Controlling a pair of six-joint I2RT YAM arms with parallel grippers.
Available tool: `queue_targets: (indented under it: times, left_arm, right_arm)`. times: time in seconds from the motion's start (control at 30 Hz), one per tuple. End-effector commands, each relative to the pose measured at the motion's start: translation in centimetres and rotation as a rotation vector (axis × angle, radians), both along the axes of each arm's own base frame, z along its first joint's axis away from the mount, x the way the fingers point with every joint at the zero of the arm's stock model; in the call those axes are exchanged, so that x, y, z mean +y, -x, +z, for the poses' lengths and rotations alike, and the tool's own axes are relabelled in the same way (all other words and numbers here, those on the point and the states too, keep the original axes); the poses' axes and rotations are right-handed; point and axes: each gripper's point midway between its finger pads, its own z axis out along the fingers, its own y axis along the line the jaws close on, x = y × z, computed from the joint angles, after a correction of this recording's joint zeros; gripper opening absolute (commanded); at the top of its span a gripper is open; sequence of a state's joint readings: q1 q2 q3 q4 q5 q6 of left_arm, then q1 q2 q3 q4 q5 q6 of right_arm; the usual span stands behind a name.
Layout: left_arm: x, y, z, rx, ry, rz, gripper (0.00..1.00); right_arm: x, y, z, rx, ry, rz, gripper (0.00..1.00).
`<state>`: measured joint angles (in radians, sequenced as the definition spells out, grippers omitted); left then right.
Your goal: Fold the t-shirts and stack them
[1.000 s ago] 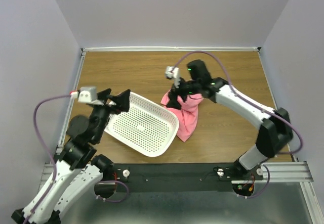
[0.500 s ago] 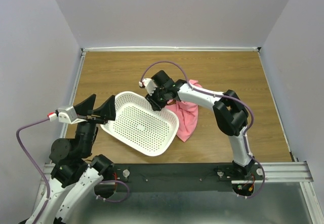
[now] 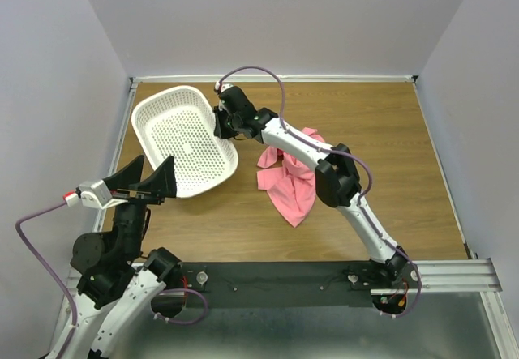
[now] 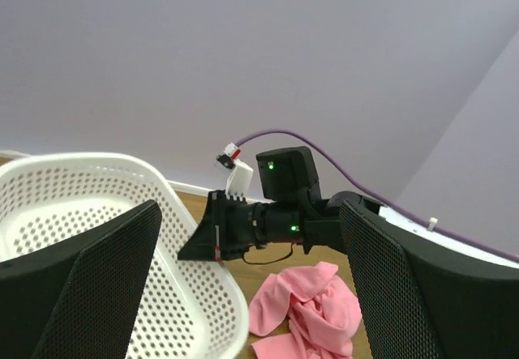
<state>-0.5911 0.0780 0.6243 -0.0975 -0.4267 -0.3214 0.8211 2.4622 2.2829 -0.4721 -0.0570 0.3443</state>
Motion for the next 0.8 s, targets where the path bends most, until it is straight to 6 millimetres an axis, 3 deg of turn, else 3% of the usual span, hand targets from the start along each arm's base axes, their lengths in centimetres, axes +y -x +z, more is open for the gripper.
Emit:
queue_targets:
  times: [0.0,0.07,0.1,0.13,0.17,0.23,0.37,0.43,0.47,0.5,0.53,0.57,0.6,0.63,0.67,0.7,0.77]
  left_arm:
    - [1.4,0.1,-0.1,0.004,0.029,0.062,0.98]
    - [1.6,0.0,-0.3,0.009,0.029,0.076,0.98]
    - [1.6,-0.1,-0.4,0.013,0.027,0.077,0.98]
    - [1.6,-0.2,-0.4,0.016,0.030,0.081,0.98]
    - [1.7,-0.3,-0.5,0.023,0.028,0.091,0.98]
    - [1.6,-0.8,-0.9,0.043,0.016,0.101,0.98]
    - [1.0,-1.6,-1.4,0.071,-0.011,0.100,0.98]
    - [0.8,-1.9,-1.6,0.084,-0.022,0.100,0.98]
    - [0.7,-2.0,-1.7,0.088,-0.024,0.097,0.98]
    - [0.6,-2.2,-1.8,0.095,-0.031,0.099,0.98]
    - [0.5,-2.4,-2.0,0.103,-0.033,0.099,0.98]
    - [0.4,-2.6,-2.2,0.112,-0.038,0.099,0.98]
    - [0.2,-3.0,-2.6,0.132,-0.049,0.101,0.98]
    - [0.0,-3.3,-2.8,0.145,-0.060,0.101,0.98]
    - [-0.6,-3.6,-3.1,0.157,-0.074,0.085,0.99]
    - [-1.3,-4.5,-3.7,0.181,-0.104,0.074,0.98]
    - [-3.2,-5.4,-4.5,0.211,-0.143,0.012,0.98]
  right_arm:
    - [3.3,-4.8,3.1,-0.047,-0.255,-0.253,0.01]
    - [4.4,-6.1,4.0,-0.061,-0.338,-0.296,0.01]
    - [5.8,-6.6,3.4,-0.076,-0.389,-0.271,0.05]
    - [6.5,-6.7,4.0,-0.097,-0.423,-0.257,0.21]
    - [7.2,-6.9,5.3,-0.124,-0.470,-0.238,0.59]
    - [8.8,-6.6,5.7,-0.152,-0.537,-0.158,1.00]
    - [9.0,-6.4,6.1,-0.134,-0.570,-0.078,1.00]
    - [7.9,-6.7,5.8,-0.099,-0.561,-0.033,1.00]
    - [6.5,-7.4,7.5,-0.111,-0.571,-0.008,1.00]
    - [6.3,-6.0,7.0,-0.097,-0.544,0.129,1.00]
    - [5.7,-5.0,7.7,-0.102,-0.543,0.234,1.00]
    - [3.9,-4.8,10.7,-0.148,-0.558,0.340,1.00]
    - [3.0,-2.3,9.3,-0.110,-0.540,0.510,1.00]
    - [1.9,-1.7,9.7,-0.104,-0.537,0.549,1.00]
    - [-0.4,-1.5,13.3,-0.174,-0.537,0.581,1.00]
    - [-1.9,-0.3,10.6,-0.109,-0.506,0.603,1.00]
    - [-5.3,0.3,11.1,-0.192,-0.440,0.628,1.00]
